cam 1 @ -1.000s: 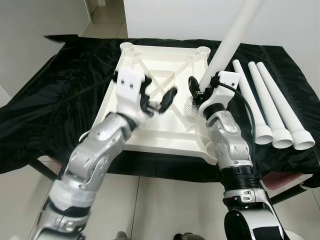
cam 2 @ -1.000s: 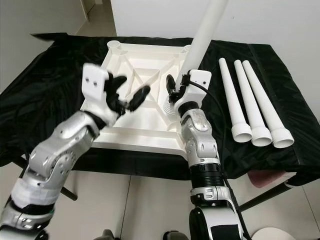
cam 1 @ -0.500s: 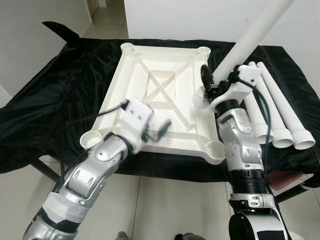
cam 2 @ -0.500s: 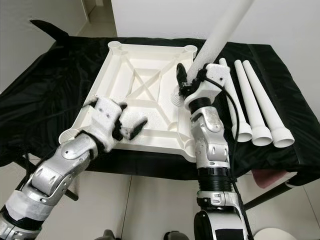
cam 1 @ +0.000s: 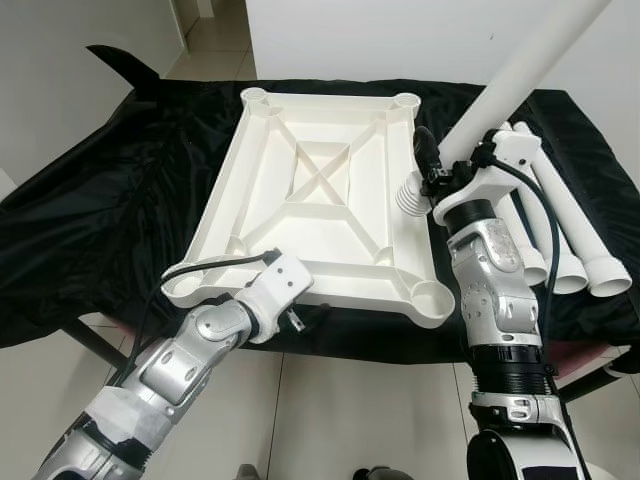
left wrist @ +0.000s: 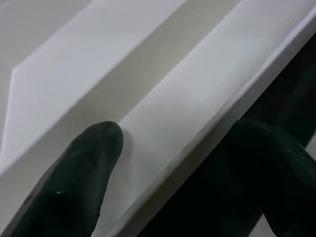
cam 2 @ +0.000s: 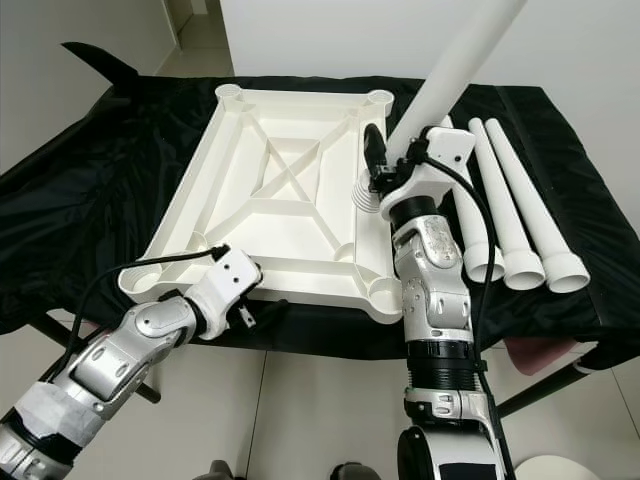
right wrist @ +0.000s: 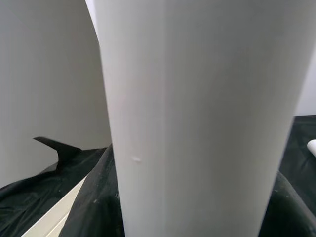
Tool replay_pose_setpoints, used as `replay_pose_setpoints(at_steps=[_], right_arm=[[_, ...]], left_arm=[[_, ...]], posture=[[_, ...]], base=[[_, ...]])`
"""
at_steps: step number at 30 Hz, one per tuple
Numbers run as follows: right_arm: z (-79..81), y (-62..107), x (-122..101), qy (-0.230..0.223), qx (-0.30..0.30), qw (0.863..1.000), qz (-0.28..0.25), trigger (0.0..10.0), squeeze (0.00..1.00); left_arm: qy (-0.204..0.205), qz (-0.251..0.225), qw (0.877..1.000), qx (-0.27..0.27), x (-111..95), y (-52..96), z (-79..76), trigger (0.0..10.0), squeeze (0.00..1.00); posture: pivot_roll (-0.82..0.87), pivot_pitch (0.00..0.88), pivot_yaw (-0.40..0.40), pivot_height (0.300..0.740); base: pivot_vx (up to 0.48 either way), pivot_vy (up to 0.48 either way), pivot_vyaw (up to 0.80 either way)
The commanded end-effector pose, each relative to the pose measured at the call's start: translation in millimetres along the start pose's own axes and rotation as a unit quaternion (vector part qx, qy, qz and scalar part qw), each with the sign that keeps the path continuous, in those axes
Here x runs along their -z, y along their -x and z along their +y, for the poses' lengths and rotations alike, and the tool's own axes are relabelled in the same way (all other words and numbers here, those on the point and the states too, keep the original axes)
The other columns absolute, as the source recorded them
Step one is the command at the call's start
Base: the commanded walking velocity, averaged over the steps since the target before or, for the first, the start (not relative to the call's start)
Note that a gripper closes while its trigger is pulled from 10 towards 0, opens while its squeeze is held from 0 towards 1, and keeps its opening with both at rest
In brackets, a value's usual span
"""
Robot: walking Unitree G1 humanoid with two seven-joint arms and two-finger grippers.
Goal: Building children table
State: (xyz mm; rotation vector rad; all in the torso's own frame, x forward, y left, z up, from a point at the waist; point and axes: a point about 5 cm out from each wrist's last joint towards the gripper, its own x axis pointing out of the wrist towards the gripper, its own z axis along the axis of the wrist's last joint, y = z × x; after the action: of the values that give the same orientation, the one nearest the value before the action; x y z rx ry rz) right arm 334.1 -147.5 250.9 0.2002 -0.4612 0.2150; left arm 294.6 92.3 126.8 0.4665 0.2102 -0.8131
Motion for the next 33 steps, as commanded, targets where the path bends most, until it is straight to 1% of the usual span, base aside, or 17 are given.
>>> replay_pose_setpoints(at_steps=[1, 2, 4, 5, 6, 7, 11, 14, 17, 18, 20, 21, 23, 24, 25, 29, 33], right_arm=[[1.0, 2.1, -2.5, 0.002, -0.005, 1.0, -0.004, 10.0, 0.0], [1.0, 2.1, -2.5, 0.002, -0.005, 1.0, -0.004, 10.0, 0.0], [0.9, 3.2, -2.2, 0.002, -0.004, 1.0, -0.002, 10.0, 0.0], [0.9, 3.2, -2.2, 0.002, -0.004, 1.0, -0.002, 10.0, 0.0], [0.9, 3.6, -2.0, 0.002, -0.003, 1.0, -0.002, 10.0, 0.0], [0.9, 3.6, -2.0, 0.002, -0.003, 1.0, -0.002, 10.0, 0.0], [2.2, 6.1, 1.6, 0.001, -0.004, 1.0, 0.006, 10.0, 0.0], [2.5, 8.5, 4.9, 0.006, -0.006, 1.0, 0.015, 10.0, 0.0], [1.7, 14.9, 13.6, 0.027, -0.016, 0.999, 0.043, 10.0, 0.0], [1.7, 14.9, 13.6, 0.027, -0.016, 0.999, 0.043, 10.0, 0.0], [-0.8, 20.7, 23.8, 0.05, -0.025, 0.996, 0.069, 10.0, 0.0], [-1.8, 23.7, 30.0, 0.057, -0.032, 0.994, 0.085, 10.0, 0.0], [-1.8, 23.7, 30.0, 0.057, -0.032, 0.994, 0.085, 10.0, 0.0], [-2.3, 25.7, 34.0, 0.061, -0.037, 0.993, 0.095, 10.0, 0.0], [-2.3, 25.7, 34.0, 0.061, -0.037, 0.993, 0.095, 10.0, 0.0], [0.1, 27.0, 48.1, 0.087, -0.067, 0.987, 0.12, 10.0, 0.0], [0.2, 26.2, 53.1, 0.083, -0.068, 0.987, 0.124, 10.0, 0.0]], left_arm=[[0.006, 0.028, 0.999, -0.034, 9.6, 0.0, 8.6, 10.0, 0.0], [0.006, 0.028, 0.999, -0.034, 9.6, 0.0, 8.6, 10.0, 0.0], [0.013, 0.033, 0.996, -0.086, 9.6, -1.9, 29.5, 10.0, 0.0], [0.013, 0.033, 0.996, -0.086, 9.6, -1.9, 29.5, 10.0, 0.0], [0.019, 0.04, 0.992, -0.116, 9.8, -2.3, 41.4, 10.0, 0.0], [0.019, 0.04, 0.992, -0.116, 9.8, -2.3, 41.4, 10.0, 0.0], [0.045, 0.043, 0.979, -0.194, 8.3, 0.4, 72.5, 10.0, 0.0], [0.052, 0.035, 0.977, -0.203, 4.7, 2.3, 79.3, 10.0, 0.0], [0.04, -0.014, 0.988, -0.148, -8.1, 4.5, 67.2, 10.0, 0.0], [0.04, -0.014, 0.988, -0.148, -8.1, 4.5, 67.2, 10.0, 0.0], [0.039, -0.057, 0.995, -0.075, -17.3, 8.0, 47.2, 10.0, 0.0], [0.014, -0.085, 0.996, -0.029, -23.0, 11.2, 33.7, 10.0, 0.0], [0.014, -0.085, 0.996, -0.029, -23.0, 11.2, 33.7, 10.0, 0.0], [-0.005, -0.104, 0.995, 0.001, -26.6, 13.7, 24.6, 10.0, 0.0], [-0.005, -0.104, 0.995, 0.001, -26.6, 13.7, 24.6, 10.0, 0.0], [0.024, -0.154, 0.982, 0.108, -40.4, 20.5, -3.9, 10.0, 0.0], [0.044, -0.172, 0.978, 0.113, -50.4, 20.6, -8.0, 10.0, 0.0]], posture=[[-0.07, 0.074, 0.085, 0.74], [-0.07, 0.074, 0.085, 0.74], [-0.08, 0.073, 0.089, 0.74], [-0.08, 0.073, 0.089, 0.74], [-0.08, 0.073, 0.089, 0.74], [-0.08, 0.073, 0.089, 0.74], [-0.08, 0.071, 0.093, 0.74], [-0.09, 0.074, 0.095, 0.74], [-0.09, 0.081, 0.094, 0.74], [-0.09, 0.081, 0.094, 0.74], [-0.09, 0.087, 0.093, 0.74], [-0.09, 0.088, 0.091, 0.74], [-0.09, 0.088, 0.091, 0.74], [-0.09, 0.088, 0.091, 0.74], [-0.09, 0.088, 0.091, 0.74], [-0.08, 0.096, 0.085, 0.74], [-0.08, 0.097, 0.08, 0.74]], base=[[0.0, 0.0, 0.0], [0.0, 0.0, 0.0], [0.0, 0.0, 0.0], [0.0, 0.0, 0.0], [0.0, 0.0, 0.0], [0.0, 0.0, 0.0], [0.0, 0.0, 0.0], [0.0, 0.0, 0.0], [0.0, 0.0, 0.0], [0.0, 0.0, 0.0], [0.0, 0.0, 0.0], [0.0, 0.0, 0.0], [0.0, 0.0, 0.0], [0.0, 0.0, 0.0], [0.0, 0.0, 0.0], [0.0, 0.0, 0.0], [0.0, 0.0, 0.0]])
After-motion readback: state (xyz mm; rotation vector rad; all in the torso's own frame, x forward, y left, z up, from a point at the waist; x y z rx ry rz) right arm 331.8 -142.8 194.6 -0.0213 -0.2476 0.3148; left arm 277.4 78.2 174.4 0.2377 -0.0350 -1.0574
